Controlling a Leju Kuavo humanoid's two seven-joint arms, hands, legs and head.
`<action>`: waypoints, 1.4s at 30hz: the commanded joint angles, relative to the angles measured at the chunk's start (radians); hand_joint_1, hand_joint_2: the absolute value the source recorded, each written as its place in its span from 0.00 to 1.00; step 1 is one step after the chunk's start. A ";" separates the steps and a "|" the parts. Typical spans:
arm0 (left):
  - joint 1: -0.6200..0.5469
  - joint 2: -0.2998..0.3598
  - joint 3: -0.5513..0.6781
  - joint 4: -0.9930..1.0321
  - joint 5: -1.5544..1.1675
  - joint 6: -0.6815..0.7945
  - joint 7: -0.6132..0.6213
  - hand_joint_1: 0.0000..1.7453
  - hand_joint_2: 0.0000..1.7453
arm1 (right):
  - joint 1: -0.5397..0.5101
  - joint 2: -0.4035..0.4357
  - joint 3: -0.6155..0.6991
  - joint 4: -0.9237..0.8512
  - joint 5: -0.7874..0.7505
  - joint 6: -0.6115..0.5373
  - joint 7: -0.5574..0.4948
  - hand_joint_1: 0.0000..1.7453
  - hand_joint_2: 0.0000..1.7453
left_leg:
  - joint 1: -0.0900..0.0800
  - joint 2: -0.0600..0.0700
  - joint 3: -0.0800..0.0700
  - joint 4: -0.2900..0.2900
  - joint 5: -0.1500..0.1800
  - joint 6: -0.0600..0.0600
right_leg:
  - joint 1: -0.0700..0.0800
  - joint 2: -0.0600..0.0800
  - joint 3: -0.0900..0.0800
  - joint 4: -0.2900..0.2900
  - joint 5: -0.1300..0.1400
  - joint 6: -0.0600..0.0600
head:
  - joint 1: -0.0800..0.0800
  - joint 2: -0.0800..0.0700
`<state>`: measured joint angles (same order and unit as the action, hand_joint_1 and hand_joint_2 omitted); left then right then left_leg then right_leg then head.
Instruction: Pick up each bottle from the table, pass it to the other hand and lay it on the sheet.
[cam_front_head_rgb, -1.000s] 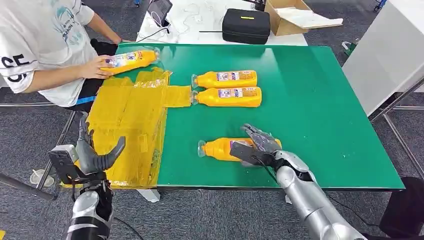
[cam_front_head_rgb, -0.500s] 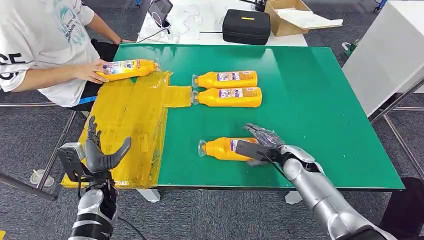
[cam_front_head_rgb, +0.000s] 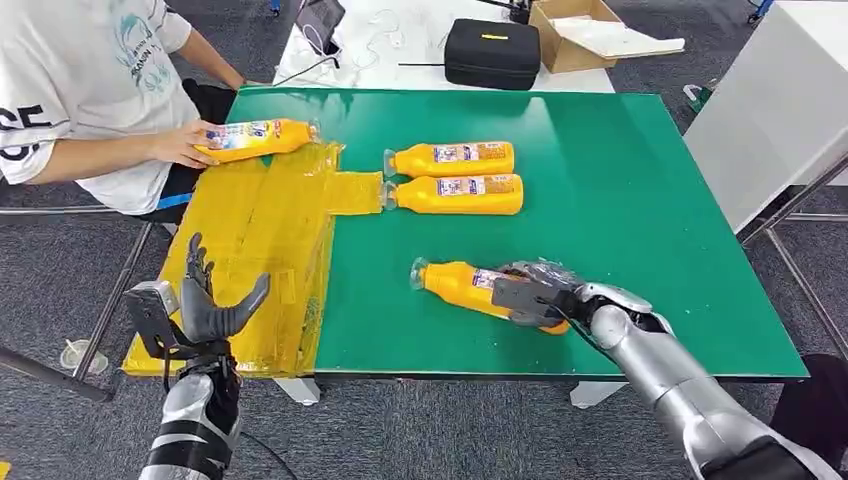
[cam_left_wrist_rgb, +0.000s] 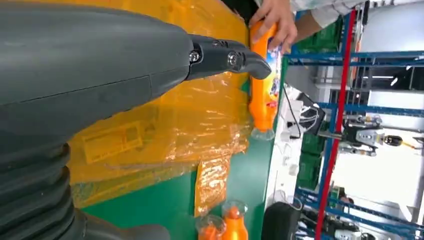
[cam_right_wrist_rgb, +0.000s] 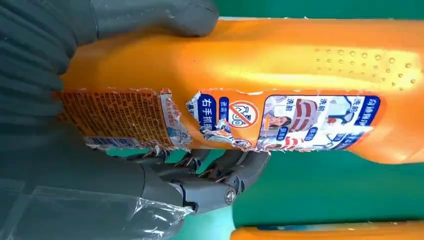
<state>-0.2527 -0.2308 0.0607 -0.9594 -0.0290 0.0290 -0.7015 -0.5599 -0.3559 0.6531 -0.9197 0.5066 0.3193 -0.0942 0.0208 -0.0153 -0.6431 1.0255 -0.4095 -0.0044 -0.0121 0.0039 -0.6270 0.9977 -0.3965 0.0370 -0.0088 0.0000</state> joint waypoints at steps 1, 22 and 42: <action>-0.033 -0.005 -0.018 0.073 0.012 0.007 0.003 0.00 1.00 | 0.022 -0.055 0.100 -0.035 -0.059 -0.054 0.042 1.00 1.00 | -0.001 -0.001 0.003 -0.001 -0.001 0.001 | 0.000 -0.003 0.004 -0.001 -0.001 -0.001 | 0.000 0.000; 0.101 -0.013 -0.194 -0.198 0.130 -0.194 0.110 0.00 1.00 | 0.420 0.438 -0.442 -0.463 0.042 -0.893 -0.394 1.00 1.00 | 0.001 0.002 0.001 -0.001 -0.003 0.001 | 0.002 0.000 0.001 0.000 -0.003 -0.001 | 0.000 0.000; 0.089 0.042 -0.397 -0.172 0.363 -0.494 0.228 0.00 1.00 | 0.392 0.533 -0.356 -0.156 0.070 -0.828 -0.576 1.00 1.00 | 0.000 0.004 0.004 -0.004 -0.002 0.000 | 0.001 0.002 0.003 -0.002 -0.001 -0.002 | 0.000 0.000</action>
<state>-0.1188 -0.2487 -0.2251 -1.2089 0.2716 -0.4098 -0.5112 -0.1171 0.0924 0.2163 -1.3435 0.5128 -0.4833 -0.6051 0.0209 -0.0156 -0.6473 1.0240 -0.4102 -0.0053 -0.0120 0.0033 -0.6309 0.9979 -0.3975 0.0369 -0.0092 0.0000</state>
